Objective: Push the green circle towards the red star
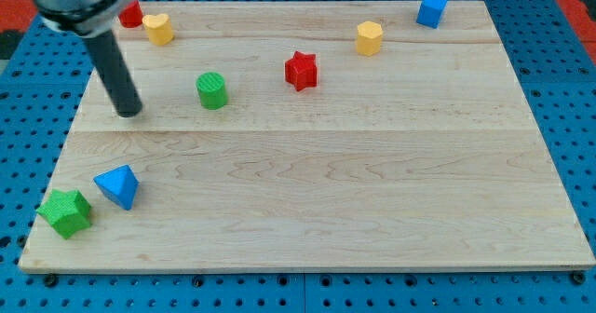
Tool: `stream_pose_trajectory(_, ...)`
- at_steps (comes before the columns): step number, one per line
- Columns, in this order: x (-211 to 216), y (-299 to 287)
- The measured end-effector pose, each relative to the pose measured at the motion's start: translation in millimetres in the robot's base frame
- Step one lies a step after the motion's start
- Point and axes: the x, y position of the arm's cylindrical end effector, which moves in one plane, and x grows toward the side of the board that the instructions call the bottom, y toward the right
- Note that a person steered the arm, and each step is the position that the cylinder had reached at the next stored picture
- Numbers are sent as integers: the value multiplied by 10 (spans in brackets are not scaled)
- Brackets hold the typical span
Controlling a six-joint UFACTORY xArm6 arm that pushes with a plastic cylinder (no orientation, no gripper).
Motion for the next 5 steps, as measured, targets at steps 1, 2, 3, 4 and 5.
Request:
stream_pose_trajectory(1,-323,129)
stream_pose_trajectory(2,-367,734)
stream_pose_trajectory(3,-321,1333)
stream_pose_trajectory(4,-335,1357)
stream_pose_trajectory(5,-724,928)
